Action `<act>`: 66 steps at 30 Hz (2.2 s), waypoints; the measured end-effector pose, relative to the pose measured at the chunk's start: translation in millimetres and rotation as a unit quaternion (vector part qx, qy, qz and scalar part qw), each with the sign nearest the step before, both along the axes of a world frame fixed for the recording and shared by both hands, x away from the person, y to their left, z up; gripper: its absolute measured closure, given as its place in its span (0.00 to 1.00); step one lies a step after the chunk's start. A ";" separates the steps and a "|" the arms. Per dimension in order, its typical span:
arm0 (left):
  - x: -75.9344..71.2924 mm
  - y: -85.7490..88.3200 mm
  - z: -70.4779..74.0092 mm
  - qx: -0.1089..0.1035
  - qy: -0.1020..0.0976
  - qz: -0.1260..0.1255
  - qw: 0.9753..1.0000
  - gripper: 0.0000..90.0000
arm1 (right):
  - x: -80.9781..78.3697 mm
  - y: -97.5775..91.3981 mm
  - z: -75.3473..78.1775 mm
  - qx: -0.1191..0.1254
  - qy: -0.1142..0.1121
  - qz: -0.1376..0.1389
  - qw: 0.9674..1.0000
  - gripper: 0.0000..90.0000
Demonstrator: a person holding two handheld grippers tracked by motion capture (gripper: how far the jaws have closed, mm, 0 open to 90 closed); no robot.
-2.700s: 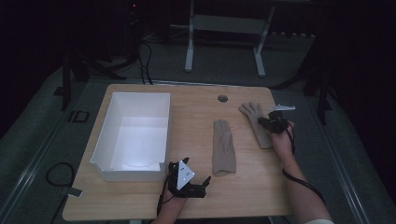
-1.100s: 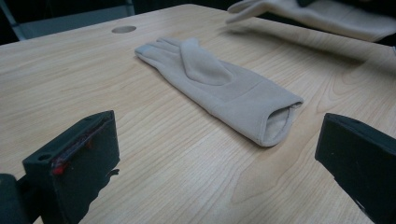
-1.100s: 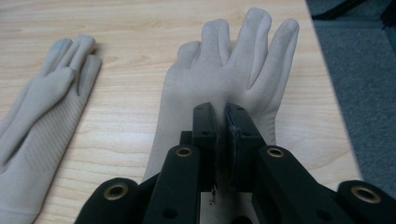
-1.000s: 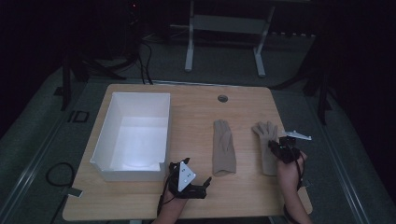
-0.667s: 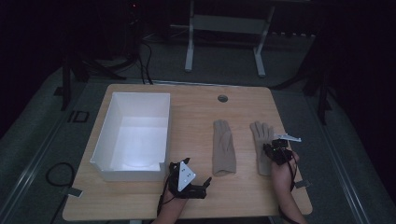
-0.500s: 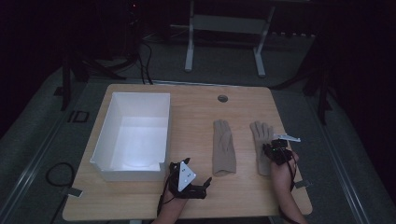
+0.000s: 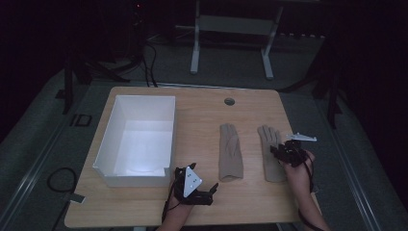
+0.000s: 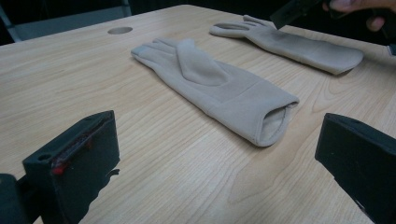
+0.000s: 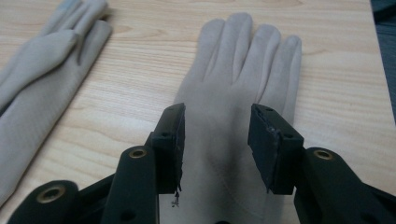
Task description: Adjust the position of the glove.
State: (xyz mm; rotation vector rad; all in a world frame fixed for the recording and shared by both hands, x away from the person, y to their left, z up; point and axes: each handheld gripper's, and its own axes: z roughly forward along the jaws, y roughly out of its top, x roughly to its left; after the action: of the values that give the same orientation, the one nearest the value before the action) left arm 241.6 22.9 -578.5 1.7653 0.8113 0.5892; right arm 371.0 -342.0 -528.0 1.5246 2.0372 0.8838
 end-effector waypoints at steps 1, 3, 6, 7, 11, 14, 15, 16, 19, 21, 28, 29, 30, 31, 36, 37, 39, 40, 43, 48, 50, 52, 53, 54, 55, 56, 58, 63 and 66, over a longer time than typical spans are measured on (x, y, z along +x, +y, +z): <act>0.0 0.1 0.1 0.002 0.000 0.000 1.000 0.00 | 1.6 -4.1 2.5 0.006 0.002 0.017 1.000 0.62; -0.1 0.1 0.1 0.001 0.000 0.000 1.000 0.00 | 4.1 -9.3 5.2 0.012 0.007 0.049 0.999 0.61; 0.1 0.2 0.1 0.002 0.002 -0.001 1.000 0.00 | 4.5 -14.9 8.8 -0.009 0.004 0.082 0.997 0.61; 0.2 0.1 0.1 0.002 0.002 -0.001 1.000 0.00 | 3.9 -17.1 9.7 -0.008 0.001 0.090 0.996 0.61; 0.3 -0.1 0.1 0.003 0.003 0.000 1.000 0.00 | 1.9 -19.5 5.7 0.001 0.000 0.085 0.996 0.64; 0.1 -0.3 0.2 0.004 0.002 0.002 1.000 0.00 | -0.7 -14.2 -8.8 0.007 0.008 0.070 0.997 0.64; 0.0 -0.2 0.2 0.004 0.001 0.002 1.000 0.00 | -1.2 -12.5 -13.1 0.001 0.011 0.069 0.998 0.65; -0.1 -0.1 0.1 0.003 0.001 0.001 1.000 0.00 | -1.8 -9.8 -19.5 -0.013 0.018 0.067 0.997 0.68; -0.2 -0.2 0.2 0.005 0.000 0.000 1.000 0.00 | -9.9 -3.9 -28.0 -0.035 -0.016 0.054 0.998 0.72; -0.1 -0.3 0.2 0.005 0.000 0.000 1.000 0.00 | -11.4 0.1 -28.5 -0.044 -0.022 0.041 0.998 0.81; 0.0 0.0 0.2 0.004 0.001 0.001 1.000 0.00 | -15.3 10.3 -22.1 -0.053 -0.036 0.012 0.998 0.93; 0.0 0.1 0.2 0.003 0.001 0.001 1.000 0.00 | -15.5 11.1 -17.7 -0.049 -0.038 0.007 0.998 0.93; 0.1 0.1 0.2 0.003 0.001 0.001 1.000 0.00 | -15.9 12.1 -12.4 -0.043 -0.045 0.002 0.998 0.93; 0.0 0.1 0.2 0.004 0.001 0.001 1.000 0.00 | -16.1 13.7 -6.3 -0.038 -0.051 -0.002 0.998 0.93; -0.1 0.1 0.1 0.002 0.001 0.002 1.000 0.00 | -12.7 27.2 28.7 -0.020 -0.079 -0.015 0.997 0.93; -0.1 0.1 0.1 0.002 0.001 0.002 1.000 0.00 | -11.8 31.7 36.1 -0.023 -0.088 -0.014 0.996 0.93; -0.1 0.1 0.1 0.002 0.001 0.003 1.000 0.00 | -10.6 40.4 50.4 -0.012 -0.103 -0.015 0.995 0.93; -0.2 0.1 0.1 0.002 0.000 0.003 1.000 0.00 | -9.6 45.8 57.2 -0.010 -0.108 -0.015 0.994 0.93; -0.3 0.3 0.1 0.001 0.000 0.004 1.000 0.00 | -6.9 62.8 74.5 0.005 -0.116 -0.012 0.993 0.93; -0.5 0.6 0.1 0.000 0.000 0.004 1.000 0.00 | -6.3 93.1 87.9 0.029 -0.121 0.000 0.992 0.93; -0.6 0.7 0.1 0.000 -0.001 0.003 1.000 0.00 | -8.4 104.7 90.0 0.046 -0.129 0.001 0.991 0.93; -0.8 0.6 0.0 0.000 -0.002 0.004 1.000 0.00 | -10.0 117.0 89.2 0.049 -0.131 0.002 0.990 0.93; -0.9 0.6 0.1 0.000 -0.002 0.004 1.000 0.00 | -9.6 122.1 87.0 0.051 -0.127 0.005 0.991 0.93; -1.0 0.5 0.1 0.000 -0.002 0.003 1.000 0.00 | -9.3 126.8 84.2 0.052 -0.124 0.006 0.991 0.93; -1.0 0.5 0.1 0.000 -0.002 0.003 1.000 0.00 | -9.0 130.9 81.0 0.051 -0.120 0.005 0.991 0.93; -1.0 0.5 0.1 0.001 -0.003 0.002 1.000 0.00 | -8.5 134.2 77.3 0.050 -0.115 0.005 0.992 0.93; -1.0 0.3 0.0 0.000 -0.002 0.003 1.000 0.00 | -8.1 138.2 69.6 0.048 -0.108 -0.002 0.993 0.93; -1.2 0.0 0.0 0.002 -0.003 0.002 1.000 0.00 | -5.6 145.6 48.3 0.047 -0.081 -0.006 0.996 0.93; -1.1 0.0 0.1 0.002 -0.003 0.001 1.000 0.00 | -6.0 152.4 35.2 0.049 -0.062 -0.002 0.997 0.93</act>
State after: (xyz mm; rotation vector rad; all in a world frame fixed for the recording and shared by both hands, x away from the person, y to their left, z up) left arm 240.5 22.9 -578.5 1.7652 0.8094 0.5977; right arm 365.0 -189.6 -492.8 1.4851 1.9281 1.0644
